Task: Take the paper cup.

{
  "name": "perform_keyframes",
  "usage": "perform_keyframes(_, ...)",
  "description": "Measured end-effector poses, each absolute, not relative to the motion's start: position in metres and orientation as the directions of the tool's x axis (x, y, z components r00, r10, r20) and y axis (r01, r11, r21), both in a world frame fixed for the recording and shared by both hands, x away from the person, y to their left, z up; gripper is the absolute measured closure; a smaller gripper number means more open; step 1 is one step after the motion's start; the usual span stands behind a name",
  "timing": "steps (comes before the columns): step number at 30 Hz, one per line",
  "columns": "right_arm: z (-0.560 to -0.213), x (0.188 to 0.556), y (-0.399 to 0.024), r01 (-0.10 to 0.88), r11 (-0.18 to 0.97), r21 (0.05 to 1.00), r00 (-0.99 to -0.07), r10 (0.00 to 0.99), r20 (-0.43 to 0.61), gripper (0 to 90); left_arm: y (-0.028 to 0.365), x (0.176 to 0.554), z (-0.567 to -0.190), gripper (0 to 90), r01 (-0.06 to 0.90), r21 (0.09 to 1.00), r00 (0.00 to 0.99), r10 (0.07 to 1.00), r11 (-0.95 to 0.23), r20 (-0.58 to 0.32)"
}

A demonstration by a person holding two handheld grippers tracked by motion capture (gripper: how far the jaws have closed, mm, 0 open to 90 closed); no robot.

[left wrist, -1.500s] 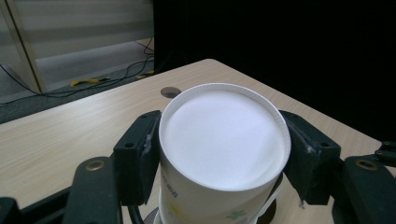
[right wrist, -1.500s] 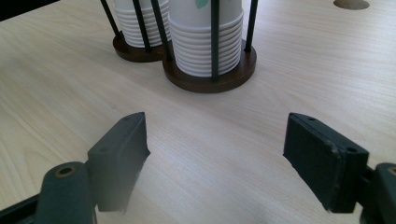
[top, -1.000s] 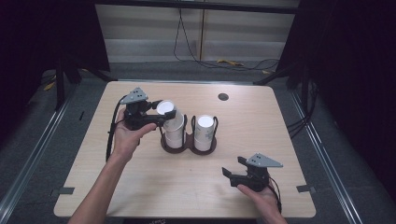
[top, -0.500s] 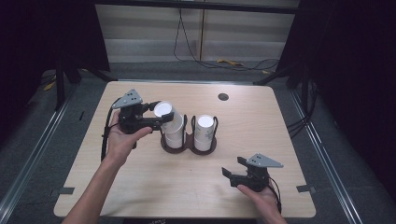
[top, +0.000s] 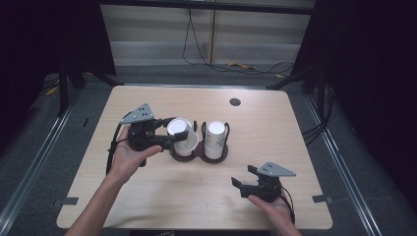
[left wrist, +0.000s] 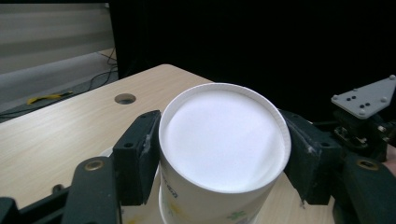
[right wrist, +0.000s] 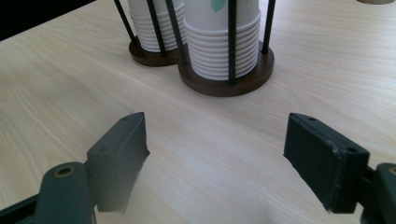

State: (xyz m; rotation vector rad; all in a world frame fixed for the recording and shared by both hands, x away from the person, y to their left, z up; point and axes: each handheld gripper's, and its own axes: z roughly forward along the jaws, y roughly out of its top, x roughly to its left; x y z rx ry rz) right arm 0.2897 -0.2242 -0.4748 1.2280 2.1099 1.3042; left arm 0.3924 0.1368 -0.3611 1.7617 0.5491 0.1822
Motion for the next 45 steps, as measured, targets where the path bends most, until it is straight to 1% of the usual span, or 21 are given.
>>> perform_keyframes(3, -0.473, 0.289, -0.222, 0.481, 0.170, 0.860, -0.565, 0.810, 0.156, 20.9, 0.132, 0.387, -0.365, 34.5, 0.275, 0.947, 0.886, 0.426, -0.166, -0.183)
perform_keyframes(7, -0.468, 0.288, -0.218, 0.459, 0.178, 0.870, -0.585, 0.798, 0.145, 19.8, 0.129, 0.385, -0.367, 34.5, 0.277, 0.944, 0.890, 0.418, -0.182, -0.181)
perform_keyframes(12, -0.459, 0.289, -0.209, 0.424, 0.175, 0.889, -0.630, 0.762, 0.151, 17.2, 0.121, 0.381, -0.373, 34.7, 0.257, 0.938, 0.903, 0.404, -0.232, -0.148)
perform_keyframes(14, -0.457, 0.289, -0.204, 0.420, 0.185, 0.889, -0.644, 0.751, 0.148, 16.8, 0.119, 0.379, -0.374, 34.8, 0.250, 0.941, 0.908, 0.392, -0.228, -0.146)
perform_keyframes(17, -0.457, 0.289, -0.195, 0.411, 0.208, 0.887, -0.670, 0.729, 0.139, 15.6, 0.118, 0.377, -0.375, 35.1, 0.235, 0.931, 0.915, 0.386, -0.278, -0.116)
perform_keyframes(18, -0.457, 0.289, -0.192, 0.406, 0.220, 0.887, -0.680, 0.721, 0.132, 15.7, 0.118, 0.377, -0.376, 35.3, 0.240, 0.932, 0.921, 0.367, -0.271, -0.131)
perform_keyframes(23, -0.454, 0.291, -0.182, 0.395, 0.231, 0.889, -0.701, 0.701, 0.129, 15.7, 0.116, 0.377, -0.379, 35.4, 0.244, 0.927, 0.922, 0.365, -0.285, -0.131)
perform_keyframes(26, -0.450, 0.295, -0.173, 0.379, 0.222, 0.898, -0.720, 0.681, 0.135, 15.4, 0.112, 0.377, -0.386, 35.3, 0.280, 0.922, 0.920, 0.348, -0.267, -0.179)
perform_keyframes(29, -0.451, 0.296, -0.169, 0.373, 0.199, 0.906, -0.729, 0.667, 0.154, 15.4, 0.108, 0.375, -0.391, 35.2, 0.275, 0.920, 0.923, 0.345, -0.281, -0.171)
perform_keyframes(33, -0.453, 0.295, -0.167, 0.359, 0.189, 0.914, -0.741, 0.653, 0.156, 14.8, 0.106, 0.375, -0.396, 35.1, 0.272, 0.925, 0.925, 0.337, -0.265, -0.175)
perform_keyframes(34, -0.453, 0.294, -0.166, 0.350, 0.189, 0.917, -0.746, 0.648, 0.151, 14.7, 0.104, 0.374, -0.400, 35.1, 0.284, 0.924, 0.925, 0.326, -0.255, -0.194)
perform_keyframes(37, -0.455, 0.294, -0.165, 0.349, 0.185, 0.918, -0.751, 0.642, 0.156, 14.3, 0.101, 0.373, -0.403, 35.1, 0.292, 0.919, 0.927, 0.314, -0.267, -0.203)
perform_keyframes(38, -0.458, 0.294, -0.165, 0.346, 0.193, 0.918, -0.756, 0.637, 0.151, 14.3, 0.098, 0.372, -0.406, 35.1, 0.310, 0.916, 0.926, 0.301, -0.254, -0.230)
perform_keyframes(40, -0.459, 0.294, -0.166, 0.345, 0.192, 0.919, -0.761, 0.630, 0.154, 14.4, 0.097, 0.372, -0.407, 35.1, 0.311, 0.915, 0.926, 0.299, -0.257, -0.231)
perform_keyframes(42, -0.461, 0.294, -0.166, 0.345, 0.189, 0.919, -0.763, 0.627, 0.158, 14.5, 0.095, 0.370, -0.409, 35.1, 0.331, 0.912, 0.924, 0.281, -0.243, -0.261)
perform_keyframes(45, -0.461, 0.293, -0.167, 0.334, 0.175, 0.926, -0.769, 0.618, 0.161, 14.7, 0.094, 0.369, -0.409, 35.1, 0.340, 0.910, 0.922, 0.277, -0.237, -0.272)
